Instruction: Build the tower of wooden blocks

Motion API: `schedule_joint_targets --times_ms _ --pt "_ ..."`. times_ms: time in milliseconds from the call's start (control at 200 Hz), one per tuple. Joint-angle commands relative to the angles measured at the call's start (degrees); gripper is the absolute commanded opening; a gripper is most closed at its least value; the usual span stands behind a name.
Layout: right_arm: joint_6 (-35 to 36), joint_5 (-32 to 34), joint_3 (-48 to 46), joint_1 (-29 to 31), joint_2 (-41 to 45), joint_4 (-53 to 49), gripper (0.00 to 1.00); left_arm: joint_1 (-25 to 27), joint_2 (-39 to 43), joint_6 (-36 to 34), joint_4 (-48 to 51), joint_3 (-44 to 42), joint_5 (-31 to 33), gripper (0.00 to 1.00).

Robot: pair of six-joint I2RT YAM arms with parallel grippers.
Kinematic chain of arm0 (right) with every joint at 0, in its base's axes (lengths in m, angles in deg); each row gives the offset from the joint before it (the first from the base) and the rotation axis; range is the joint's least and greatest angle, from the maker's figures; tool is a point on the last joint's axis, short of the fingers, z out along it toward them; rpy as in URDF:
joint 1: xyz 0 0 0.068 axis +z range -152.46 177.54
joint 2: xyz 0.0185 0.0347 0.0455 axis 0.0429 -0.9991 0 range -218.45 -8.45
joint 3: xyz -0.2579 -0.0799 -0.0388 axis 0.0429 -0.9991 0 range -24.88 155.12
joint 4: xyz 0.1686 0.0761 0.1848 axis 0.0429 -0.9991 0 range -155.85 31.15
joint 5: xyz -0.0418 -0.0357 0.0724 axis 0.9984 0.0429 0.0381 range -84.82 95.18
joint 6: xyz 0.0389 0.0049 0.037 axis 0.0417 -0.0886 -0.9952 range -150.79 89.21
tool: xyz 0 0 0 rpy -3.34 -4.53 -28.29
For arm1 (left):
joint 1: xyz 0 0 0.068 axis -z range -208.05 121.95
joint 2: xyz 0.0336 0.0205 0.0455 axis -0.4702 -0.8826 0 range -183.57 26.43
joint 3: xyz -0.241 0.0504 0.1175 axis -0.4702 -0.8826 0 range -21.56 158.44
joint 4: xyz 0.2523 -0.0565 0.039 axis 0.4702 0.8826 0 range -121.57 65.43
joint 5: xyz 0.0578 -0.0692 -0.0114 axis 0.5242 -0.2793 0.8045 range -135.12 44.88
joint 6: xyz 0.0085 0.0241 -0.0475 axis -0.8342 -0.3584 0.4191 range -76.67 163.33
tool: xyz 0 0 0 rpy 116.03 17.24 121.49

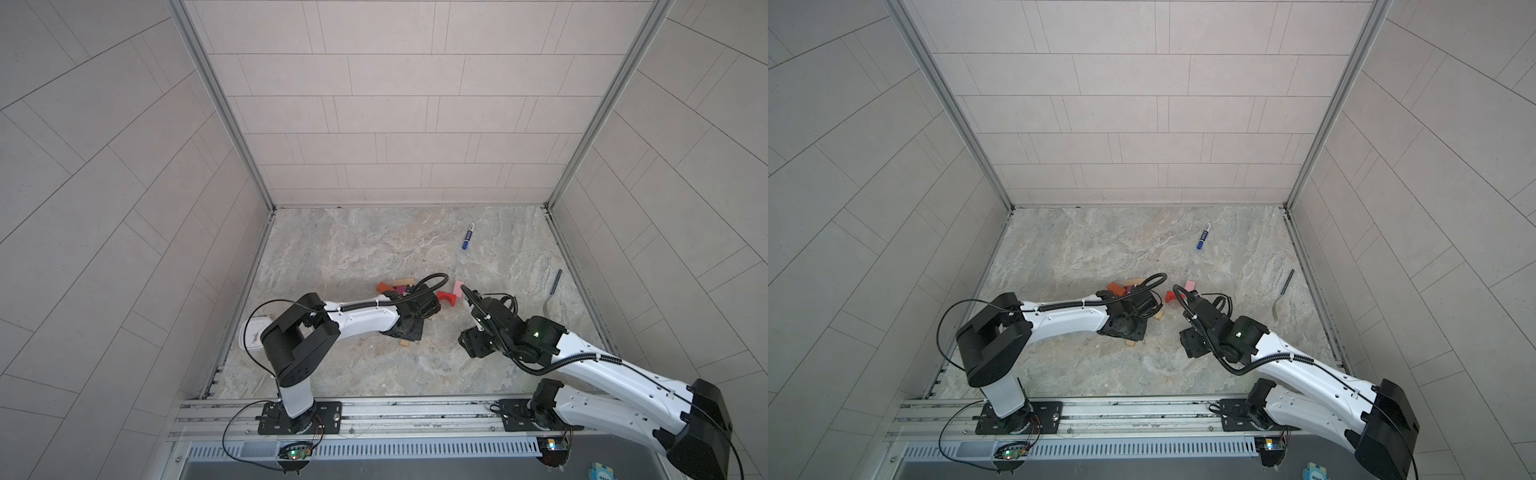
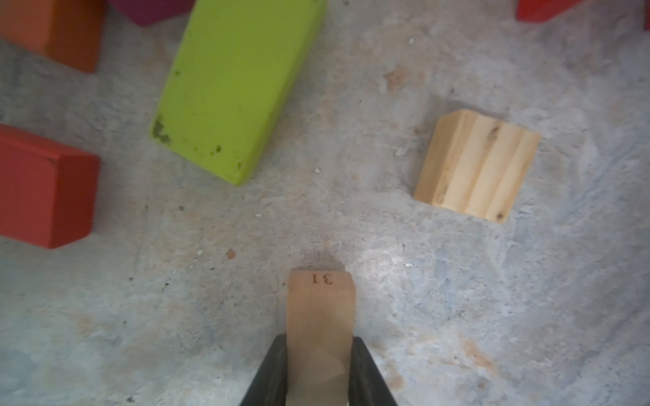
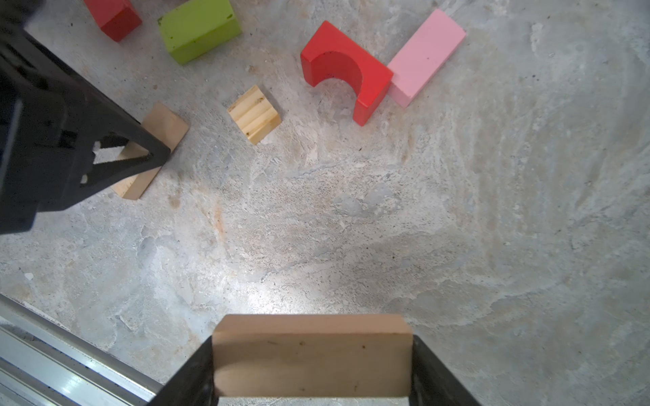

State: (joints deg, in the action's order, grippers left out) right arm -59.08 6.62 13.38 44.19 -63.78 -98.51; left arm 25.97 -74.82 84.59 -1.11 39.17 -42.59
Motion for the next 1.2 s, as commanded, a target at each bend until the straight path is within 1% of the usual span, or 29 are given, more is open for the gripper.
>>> schedule_joint_targets --times_ms 0,60,105,130,205,220,275,360,455,565,670,766,986,1196 --pt "1.33 -0.51 -0.3 1.43 -1.56 1.61 0.61 -0.38 0.89 1.05 2.85 1.07 2.28 0.37" --pt "1.81 -0.39 -0.29 2.26 -2.67 2.55 0.61 -0.29 1.27 0.8 2.87 0.8 1.74 0.43" --pt "2.33 -0.46 -0.29 2.84 -3.53 3.44 0.61 -0.31 1.88 0.59 2.85 0.62 1.36 0.51" --pt "2.66 -0.55 -0.29 3.12 -4.06 4.1 0.61 -0.32 2.27 0.57 2.94 0.45 1.07 0.53" --pt "3.41 -0.81 0.03 3.96 -6.26 5.69 0.61 -0.4 4.27 0.58 3.91 0.43 1.07 0.54" --pt "3.38 -0.74 0.2 4.21 -6.77 5.92 0.61 -0.41 4.82 -0.72 4.17 0.3 1.04 0.54" --pt "3.97 -0.64 0.79 4.9 -8.67 6.97 0.61 -0.73 6.96 -1.34 4.91 -0.02 0.78 0.55" --pt "5.01 -0.29 1.84 6.01 -11.78 8.6 0.61 -1.73 10.4 -1.57 7.05 -0.28 0.66 0.57" --pt "6.16 -1.18 2.43 6.58 -14.85 11.33 0.61 -3.04 13.61 -3.71 10.08 -0.31 0.71 0.6" --pt "8.31 -1.96 3.86 7.66 -18.86 13.56 0.61 -5.44 17.34 -5.38 12.59 -2.13 0.86 0.64" --pt "10.71 -1.61 5.95 8.32 -22.86 14.1 0.61 -8.9 21.55 -6.3 12.68 -5.38 -1.11 0.66" --pt "11.91 -1.51 8.49 8.33 -27.02 13.04 0.61 -10.02 24.64 -6.95 13.05 -7.37 -1.08 0.67" --pt "13.0 -2.48 11.56 9.71 -34.79 15.12 0.63 -10.46 27.19 -8.48 13.34 -9.87 -2.86 0.7" --pt "12.75 -2.25 12.27 10.47 -37.44 15.86 0.65 -11.48 27.28 -10.85 12.98 -10.13 -5.03 0.74"
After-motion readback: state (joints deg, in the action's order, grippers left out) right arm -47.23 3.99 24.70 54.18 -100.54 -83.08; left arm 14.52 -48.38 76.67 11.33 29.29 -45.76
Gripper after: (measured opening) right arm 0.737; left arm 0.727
